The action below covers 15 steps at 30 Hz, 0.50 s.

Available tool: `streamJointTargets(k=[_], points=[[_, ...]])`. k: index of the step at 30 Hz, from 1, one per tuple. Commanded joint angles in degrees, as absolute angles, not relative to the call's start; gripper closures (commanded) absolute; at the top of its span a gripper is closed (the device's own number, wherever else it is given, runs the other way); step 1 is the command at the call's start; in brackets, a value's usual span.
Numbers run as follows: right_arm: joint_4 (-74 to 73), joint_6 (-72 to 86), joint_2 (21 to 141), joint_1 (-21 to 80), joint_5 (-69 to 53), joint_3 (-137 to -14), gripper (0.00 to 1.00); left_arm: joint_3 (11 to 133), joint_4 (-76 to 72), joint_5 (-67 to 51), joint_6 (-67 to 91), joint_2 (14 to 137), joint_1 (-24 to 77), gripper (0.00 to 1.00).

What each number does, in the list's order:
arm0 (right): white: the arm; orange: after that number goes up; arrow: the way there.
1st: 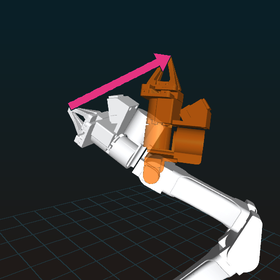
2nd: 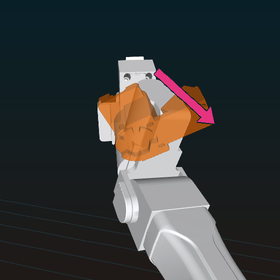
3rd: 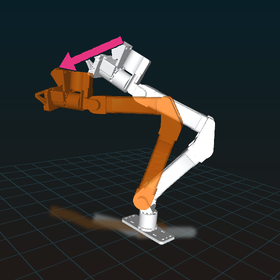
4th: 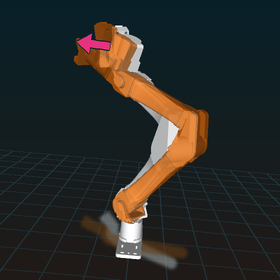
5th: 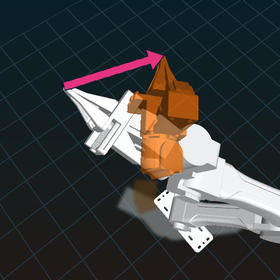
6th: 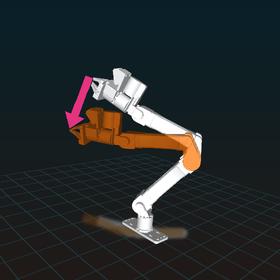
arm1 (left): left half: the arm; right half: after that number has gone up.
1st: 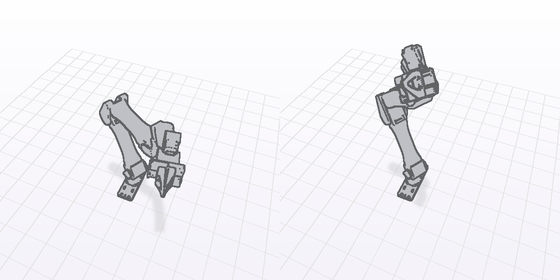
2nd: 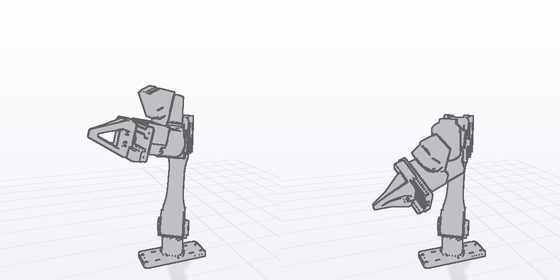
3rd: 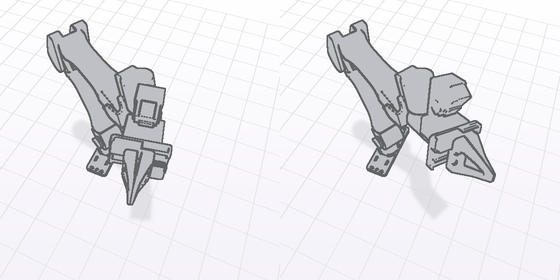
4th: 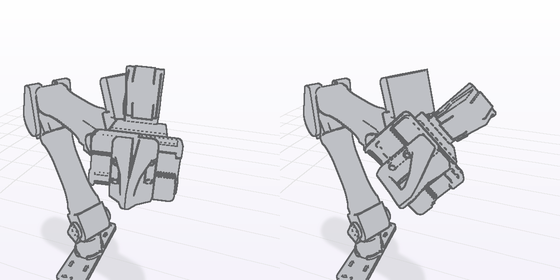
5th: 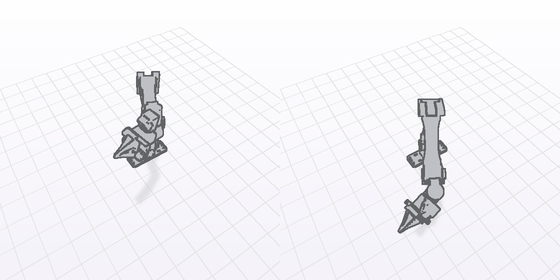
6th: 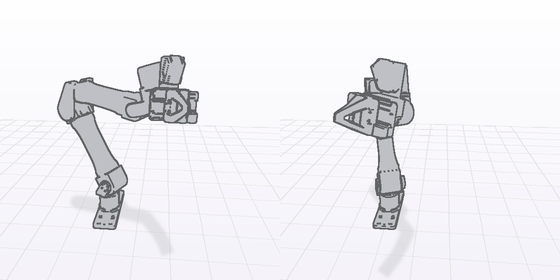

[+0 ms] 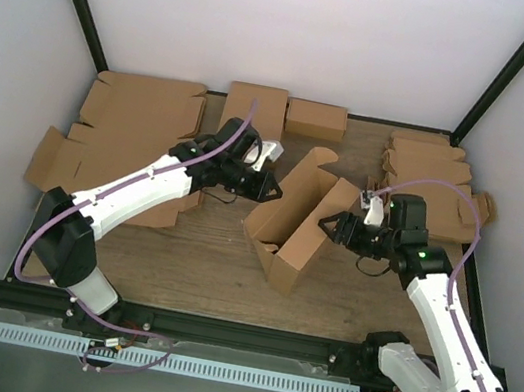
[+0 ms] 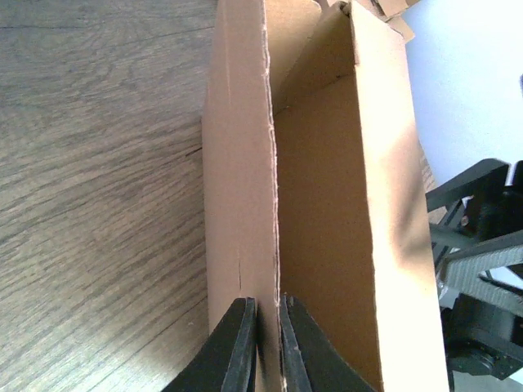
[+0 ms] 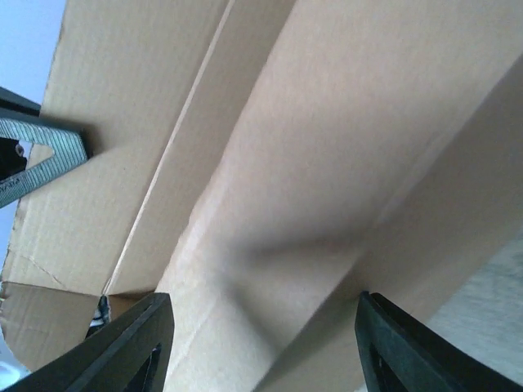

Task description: Fold the paper box

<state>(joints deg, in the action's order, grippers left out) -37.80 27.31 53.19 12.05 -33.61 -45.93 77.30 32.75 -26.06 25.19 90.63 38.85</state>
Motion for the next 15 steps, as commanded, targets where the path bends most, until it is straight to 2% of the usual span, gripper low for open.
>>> streamJointTargets(k=[1,15], points=[[-32.31,29.99,53.11,11.67,-42.31,-44.62,0.38,79.3,32.4,-26.81,25.38,91.29,40.43,0.9],[-29.32,28.96,53.8,11.67,-42.51,-40.42,0.4,82.55,31.81,-30.38,25.77,92.37,44.72,0.89]])
